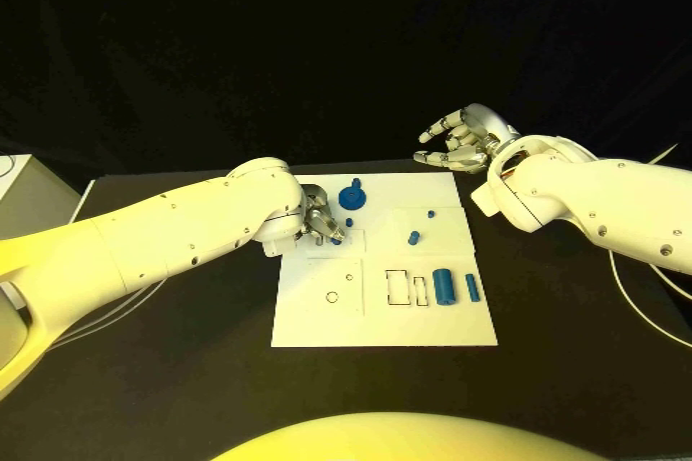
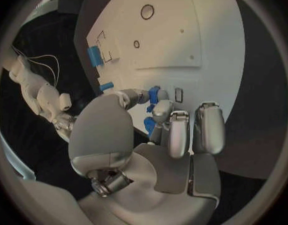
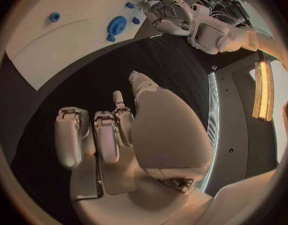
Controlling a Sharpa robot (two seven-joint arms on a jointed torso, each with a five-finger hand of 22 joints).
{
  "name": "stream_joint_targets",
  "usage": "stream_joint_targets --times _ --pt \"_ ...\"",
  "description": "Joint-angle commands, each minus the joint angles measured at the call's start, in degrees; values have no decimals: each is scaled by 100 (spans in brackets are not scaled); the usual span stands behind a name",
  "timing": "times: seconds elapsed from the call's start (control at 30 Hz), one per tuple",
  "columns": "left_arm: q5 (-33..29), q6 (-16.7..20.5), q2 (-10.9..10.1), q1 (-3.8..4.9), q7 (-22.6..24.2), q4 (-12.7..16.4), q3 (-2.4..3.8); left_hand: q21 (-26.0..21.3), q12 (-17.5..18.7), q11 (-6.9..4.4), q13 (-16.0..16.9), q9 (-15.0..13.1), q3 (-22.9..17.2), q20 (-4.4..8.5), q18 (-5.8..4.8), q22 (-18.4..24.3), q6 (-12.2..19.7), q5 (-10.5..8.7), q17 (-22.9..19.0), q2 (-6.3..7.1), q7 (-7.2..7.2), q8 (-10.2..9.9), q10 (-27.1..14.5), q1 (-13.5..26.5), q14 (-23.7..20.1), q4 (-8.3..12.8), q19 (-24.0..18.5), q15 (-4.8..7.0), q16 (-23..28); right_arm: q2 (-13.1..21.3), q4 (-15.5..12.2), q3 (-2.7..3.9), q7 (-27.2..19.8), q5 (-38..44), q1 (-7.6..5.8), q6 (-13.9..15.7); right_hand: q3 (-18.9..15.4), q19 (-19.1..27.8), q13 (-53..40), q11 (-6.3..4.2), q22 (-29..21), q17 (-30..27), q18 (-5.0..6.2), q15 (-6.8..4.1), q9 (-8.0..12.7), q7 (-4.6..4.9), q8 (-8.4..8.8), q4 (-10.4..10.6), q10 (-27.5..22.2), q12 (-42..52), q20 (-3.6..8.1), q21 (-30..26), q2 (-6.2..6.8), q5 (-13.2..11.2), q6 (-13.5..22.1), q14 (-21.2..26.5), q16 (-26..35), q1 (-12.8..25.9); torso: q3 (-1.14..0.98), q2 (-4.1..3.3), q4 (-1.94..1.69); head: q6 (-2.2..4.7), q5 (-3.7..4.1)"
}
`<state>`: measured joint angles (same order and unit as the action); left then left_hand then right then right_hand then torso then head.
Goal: Assemble the parts on the task board
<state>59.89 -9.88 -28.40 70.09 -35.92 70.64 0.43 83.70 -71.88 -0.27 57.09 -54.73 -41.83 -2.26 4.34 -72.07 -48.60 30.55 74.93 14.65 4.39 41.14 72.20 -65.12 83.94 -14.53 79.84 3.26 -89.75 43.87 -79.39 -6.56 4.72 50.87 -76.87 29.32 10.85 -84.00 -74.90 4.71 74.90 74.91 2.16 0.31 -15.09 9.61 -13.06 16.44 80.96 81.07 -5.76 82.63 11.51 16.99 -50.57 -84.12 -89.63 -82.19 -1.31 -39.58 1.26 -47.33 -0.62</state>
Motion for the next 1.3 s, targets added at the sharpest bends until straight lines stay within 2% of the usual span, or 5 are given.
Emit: stream_joint_targets --times 0.03,0.63,0.9,1.03,1.3 --pt "-7 -166 51 -25 28 10 -12 33 3 -16 3 2 -1283 3 -55 -5 -54 18 1507 -79 -40 -18 23 -1 606 1306 26 51 -25 3 -16 2 -31 63 2 -60 21 -292 -719 0 802 1491 -10 -6 5 -5 -5 -1 6 8 -16 -30 13 21 36 -583 -27 36 -5 1 -2 -14 6" --pt "-26 -175 157 -60 28 -73 -59 30 19 -12 -24 -17 -1227 6 -55 -1 -55 -21 1507 -66 -38 -25 25 58 606 1282 23 48 -25 17 -52 3 -40 64 2 -49 25 -289 -716 0 795 1481 -8 -6 7 -5 -8 1 5 6 -15 -39 17 22 38 -580 -22 50 -7 -1 -1 -36 32" --pt "-30 -111 166 -66 31 -121 -84 -5 139 -69 -211 -106 -592 24 -54 14 34 -122 1507 -48 -135 -70 -33 257 606 1075 14 80 -25 30 -63 3 -48 62 2 -42 26 -289 -709 0 795 1483 -8 -6 8 -5 -8 3 -3 -1 -15 -39 18 23 41 -580 -23 56 -8 -2 -7 -46 47" --pt "-27 -138 160 -67 29 -131 -89 -14 147 -80 -229 -81 -452 36 -54 20 8 -120 1507 -28 -151 -117 -56 292 606 995 14 92 -25 31 -63 3 -54 60 2 -38 26 -289 -709 0 795 1483 -8 -6 8 -5 -8 3 -3 -1 -15 -39 18 23 41 -580 -23 56 -5 0 -6 -50 48" --pt "-24 -198 143 -67 23 -145 -96 -42 117 -64 -230 30 282 33 -53 37 -113 -134 1507 63 -134 -320 -97 409 606 581 16 84 -25 35 -65 3 -65 51 2 -27 25 -284 -701 1 785 1470 -5 -6 10 -4 -7 6 -12 -10 -15 -51 20 22 47 -577 -17 68 0 0 -9 -57 57"
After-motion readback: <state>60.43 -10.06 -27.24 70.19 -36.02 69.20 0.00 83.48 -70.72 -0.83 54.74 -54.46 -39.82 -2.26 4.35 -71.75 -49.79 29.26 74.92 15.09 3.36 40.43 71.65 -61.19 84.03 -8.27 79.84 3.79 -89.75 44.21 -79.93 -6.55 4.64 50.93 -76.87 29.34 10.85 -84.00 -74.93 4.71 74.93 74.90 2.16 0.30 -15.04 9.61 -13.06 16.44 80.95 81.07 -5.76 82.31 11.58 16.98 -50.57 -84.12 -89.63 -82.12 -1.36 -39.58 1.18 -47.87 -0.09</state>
